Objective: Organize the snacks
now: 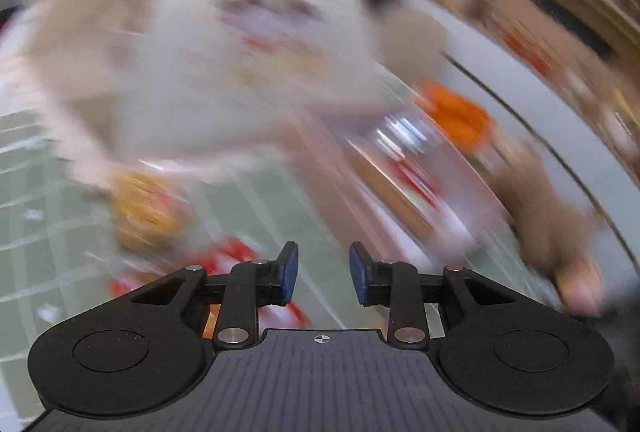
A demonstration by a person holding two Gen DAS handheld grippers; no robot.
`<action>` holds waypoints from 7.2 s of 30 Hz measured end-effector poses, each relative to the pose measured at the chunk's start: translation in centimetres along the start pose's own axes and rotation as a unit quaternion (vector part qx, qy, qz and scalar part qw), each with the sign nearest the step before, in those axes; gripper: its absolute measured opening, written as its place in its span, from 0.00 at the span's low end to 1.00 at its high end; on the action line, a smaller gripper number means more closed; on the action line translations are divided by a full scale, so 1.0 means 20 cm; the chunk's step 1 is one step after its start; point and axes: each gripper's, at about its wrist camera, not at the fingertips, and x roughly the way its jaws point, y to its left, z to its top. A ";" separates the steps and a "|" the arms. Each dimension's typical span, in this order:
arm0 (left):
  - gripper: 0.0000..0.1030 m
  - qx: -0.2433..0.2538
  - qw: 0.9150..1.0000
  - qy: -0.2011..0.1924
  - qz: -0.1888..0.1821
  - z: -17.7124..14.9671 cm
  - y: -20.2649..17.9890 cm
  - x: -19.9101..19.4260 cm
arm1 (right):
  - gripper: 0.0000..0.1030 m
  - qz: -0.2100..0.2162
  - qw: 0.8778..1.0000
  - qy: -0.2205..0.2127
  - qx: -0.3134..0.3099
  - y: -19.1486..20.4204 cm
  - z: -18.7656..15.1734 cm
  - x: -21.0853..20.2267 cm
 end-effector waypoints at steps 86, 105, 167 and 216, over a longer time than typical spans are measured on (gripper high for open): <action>0.48 -0.189 0.977 -0.011 0.100 -0.49 0.47 -0.32 | 0.69 0.074 0.954 0.015 -0.290 0.56 0.04 0.27; 0.46 -0.015 0.996 0.029 0.080 -0.54 -0.21 -0.12 | 0.52 -0.091 0.993 -0.015 -0.077 -0.16 -0.07 -0.18; 0.60 -0.033 0.993 0.095 0.058 -0.56 -0.44 0.13 | 0.85 -0.112 0.991 -0.063 -0.033 -0.31 -0.12 -0.15; 0.59 -0.112 0.989 -0.062 -0.069 -0.17 -0.46 0.07 | 0.19 -0.082 0.992 -0.100 -0.011 -0.35 0.24 -0.42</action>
